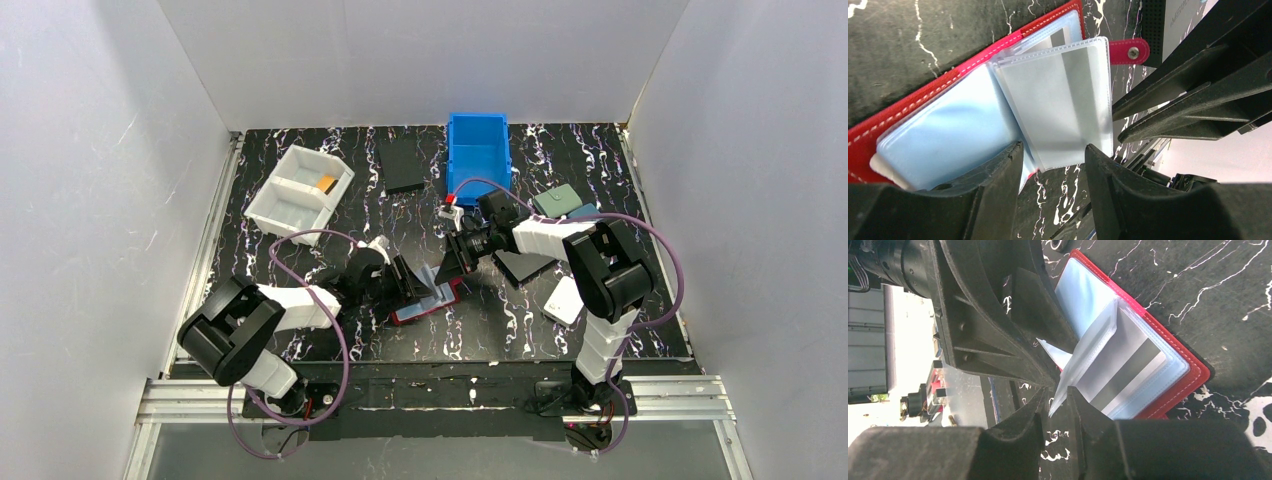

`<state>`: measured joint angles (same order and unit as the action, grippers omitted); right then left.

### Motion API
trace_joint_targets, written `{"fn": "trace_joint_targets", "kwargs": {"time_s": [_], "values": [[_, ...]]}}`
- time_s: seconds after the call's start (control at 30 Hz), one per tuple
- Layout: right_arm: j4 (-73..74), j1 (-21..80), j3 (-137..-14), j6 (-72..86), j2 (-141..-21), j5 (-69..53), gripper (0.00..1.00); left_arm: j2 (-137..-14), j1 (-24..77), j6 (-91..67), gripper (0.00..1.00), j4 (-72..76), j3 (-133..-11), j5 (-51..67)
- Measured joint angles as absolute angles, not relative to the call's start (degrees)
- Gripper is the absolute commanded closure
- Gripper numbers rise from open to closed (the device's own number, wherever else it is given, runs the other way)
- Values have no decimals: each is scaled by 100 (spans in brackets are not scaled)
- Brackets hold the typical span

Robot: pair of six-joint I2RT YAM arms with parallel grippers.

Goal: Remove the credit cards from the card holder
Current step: Remove the credit card from the card holder.

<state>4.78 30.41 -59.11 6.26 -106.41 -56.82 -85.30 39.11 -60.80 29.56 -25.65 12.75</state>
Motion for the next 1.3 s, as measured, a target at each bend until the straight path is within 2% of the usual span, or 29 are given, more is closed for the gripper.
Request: {"fn": "trace_joint_targets", "kwargs": {"time_s": [0.57,0.83,1.3], "values": [[25,3214,-5749,1194,-10650,-5841,67,-8506,3874,-6193,38,3415,-2368,1382],[-467,3188,-5634,1789,-10812,-6071,67,-8536,3835,-6062,44,3463,-2362,1542],[-720,3183,-5601,2086,-10914,-6265,67,-8593,3811,-5990,41,3605,-2329,1619]]}}
